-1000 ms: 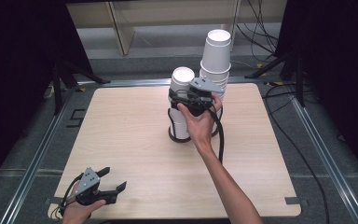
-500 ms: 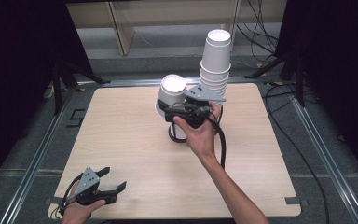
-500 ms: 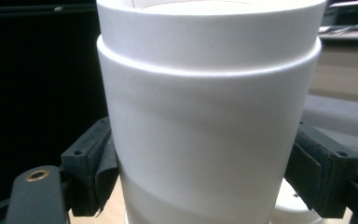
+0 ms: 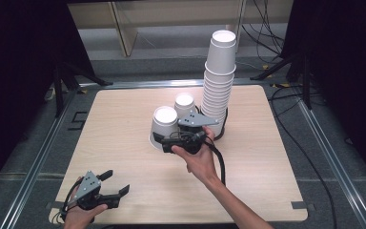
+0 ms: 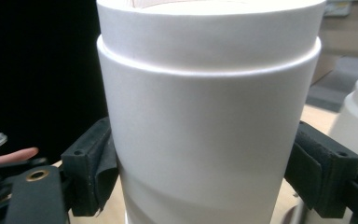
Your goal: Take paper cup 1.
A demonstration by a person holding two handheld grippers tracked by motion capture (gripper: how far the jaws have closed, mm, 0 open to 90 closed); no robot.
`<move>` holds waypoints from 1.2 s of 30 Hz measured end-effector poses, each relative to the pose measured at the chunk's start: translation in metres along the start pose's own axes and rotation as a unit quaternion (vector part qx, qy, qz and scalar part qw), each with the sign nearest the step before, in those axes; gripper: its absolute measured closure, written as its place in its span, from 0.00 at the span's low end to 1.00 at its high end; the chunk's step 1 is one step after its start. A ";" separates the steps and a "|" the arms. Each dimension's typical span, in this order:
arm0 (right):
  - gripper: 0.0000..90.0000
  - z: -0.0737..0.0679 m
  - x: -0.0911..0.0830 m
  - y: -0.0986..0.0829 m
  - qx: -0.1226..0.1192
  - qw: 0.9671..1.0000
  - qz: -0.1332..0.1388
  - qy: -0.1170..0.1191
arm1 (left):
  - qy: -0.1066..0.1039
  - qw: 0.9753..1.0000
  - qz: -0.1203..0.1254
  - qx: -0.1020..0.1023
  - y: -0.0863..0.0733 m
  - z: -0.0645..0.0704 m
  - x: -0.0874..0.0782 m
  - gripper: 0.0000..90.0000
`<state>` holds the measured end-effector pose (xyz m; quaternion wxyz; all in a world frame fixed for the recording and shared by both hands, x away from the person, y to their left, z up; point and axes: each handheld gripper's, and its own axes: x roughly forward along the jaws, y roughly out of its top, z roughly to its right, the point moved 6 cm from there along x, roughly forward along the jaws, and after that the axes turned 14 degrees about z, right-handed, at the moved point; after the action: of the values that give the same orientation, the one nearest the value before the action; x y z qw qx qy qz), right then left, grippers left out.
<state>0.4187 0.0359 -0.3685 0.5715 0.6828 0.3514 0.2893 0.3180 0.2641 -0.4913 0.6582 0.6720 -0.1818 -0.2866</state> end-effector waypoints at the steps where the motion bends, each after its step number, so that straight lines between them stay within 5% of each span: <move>1: 0.22 -0.002 0.000 -0.003 0.007 1.000 -0.004 0.003 | -0.001 1.000 -0.002 0.001 0.000 0.000 0.000 0.16; 7: 0.21 -0.010 0.002 -0.022 -0.018 0.999 -0.022 0.038 | -0.003 1.000 -0.001 0.003 0.001 0.002 0.000 0.16; 16: 0.21 -0.026 0.007 -0.050 -0.024 0.996 -0.053 0.072 | -0.020 1.000 -0.002 0.023 0.002 0.007 0.001 0.16; 17: 0.21 -0.029 0.009 -0.052 -0.011 0.996 -0.048 0.079 | -0.020 1.000 0.005 0.023 0.002 0.008 0.002 0.16; 18: 0.21 -0.029 0.008 -0.055 -0.025 0.995 -0.058 0.081 | -0.019 1.000 0.003 0.022 0.002 0.008 0.002 0.16; 34: 0.21 -0.040 0.010 -0.075 -0.018 0.991 -0.074 0.109 | -0.023 0.999 -0.003 0.024 0.003 0.010 0.000 0.16; 36: 0.21 -0.041 0.009 -0.077 -0.017 0.991 -0.076 0.109 | -0.031 0.999 0.011 0.021 0.004 0.011 0.002 0.16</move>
<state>0.3799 0.0749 -0.4365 0.5615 0.6088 0.4578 0.3231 0.3135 0.2543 -0.4874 0.6410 0.6743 -0.2160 -0.2963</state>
